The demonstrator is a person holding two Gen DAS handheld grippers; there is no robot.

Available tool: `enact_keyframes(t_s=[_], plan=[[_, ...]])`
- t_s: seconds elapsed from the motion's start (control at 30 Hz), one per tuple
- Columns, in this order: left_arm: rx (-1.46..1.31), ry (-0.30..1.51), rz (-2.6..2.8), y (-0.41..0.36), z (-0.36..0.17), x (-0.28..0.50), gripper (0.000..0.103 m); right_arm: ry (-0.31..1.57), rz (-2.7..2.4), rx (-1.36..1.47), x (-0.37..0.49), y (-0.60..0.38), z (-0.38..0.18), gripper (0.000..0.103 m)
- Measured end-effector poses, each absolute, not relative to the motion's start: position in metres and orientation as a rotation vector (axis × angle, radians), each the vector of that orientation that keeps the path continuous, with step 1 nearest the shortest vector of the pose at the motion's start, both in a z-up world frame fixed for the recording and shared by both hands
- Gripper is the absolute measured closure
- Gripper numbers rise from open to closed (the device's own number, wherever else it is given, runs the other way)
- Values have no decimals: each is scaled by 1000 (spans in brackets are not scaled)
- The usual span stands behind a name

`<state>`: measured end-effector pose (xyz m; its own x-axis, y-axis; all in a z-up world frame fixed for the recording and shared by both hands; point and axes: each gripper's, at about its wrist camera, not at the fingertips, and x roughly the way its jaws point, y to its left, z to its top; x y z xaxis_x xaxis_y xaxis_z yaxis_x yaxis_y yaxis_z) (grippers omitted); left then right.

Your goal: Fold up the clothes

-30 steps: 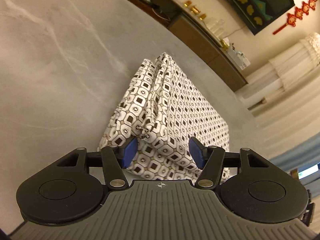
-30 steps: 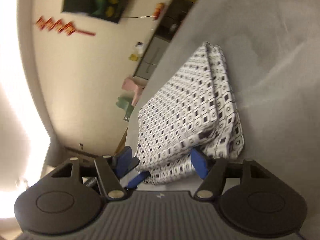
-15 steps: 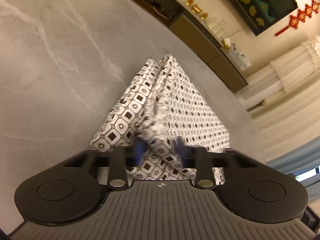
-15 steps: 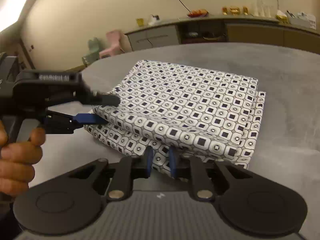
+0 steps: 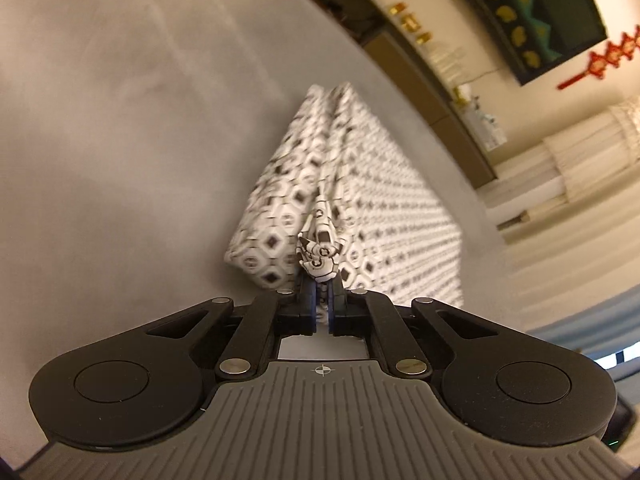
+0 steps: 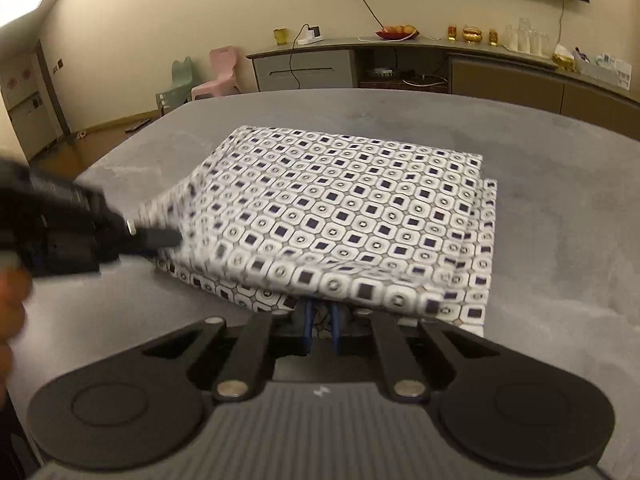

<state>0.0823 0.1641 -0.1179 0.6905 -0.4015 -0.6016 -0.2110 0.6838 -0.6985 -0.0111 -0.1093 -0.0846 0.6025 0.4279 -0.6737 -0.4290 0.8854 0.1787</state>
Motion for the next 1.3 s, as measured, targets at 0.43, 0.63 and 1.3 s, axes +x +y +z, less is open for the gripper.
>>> enact_keyframes(t_s=[0.43,0.63,1.3], plan=[[-825,840,-118,163,-133,84,102,866,443,953,-10,-251,-105,65],[-818,835,-132,161,-132,86,102,900,570,971,0,-230,-112,46],[-449,672,-217,146,-72,92,86,651,482,144,-10,-151,-50,87]])
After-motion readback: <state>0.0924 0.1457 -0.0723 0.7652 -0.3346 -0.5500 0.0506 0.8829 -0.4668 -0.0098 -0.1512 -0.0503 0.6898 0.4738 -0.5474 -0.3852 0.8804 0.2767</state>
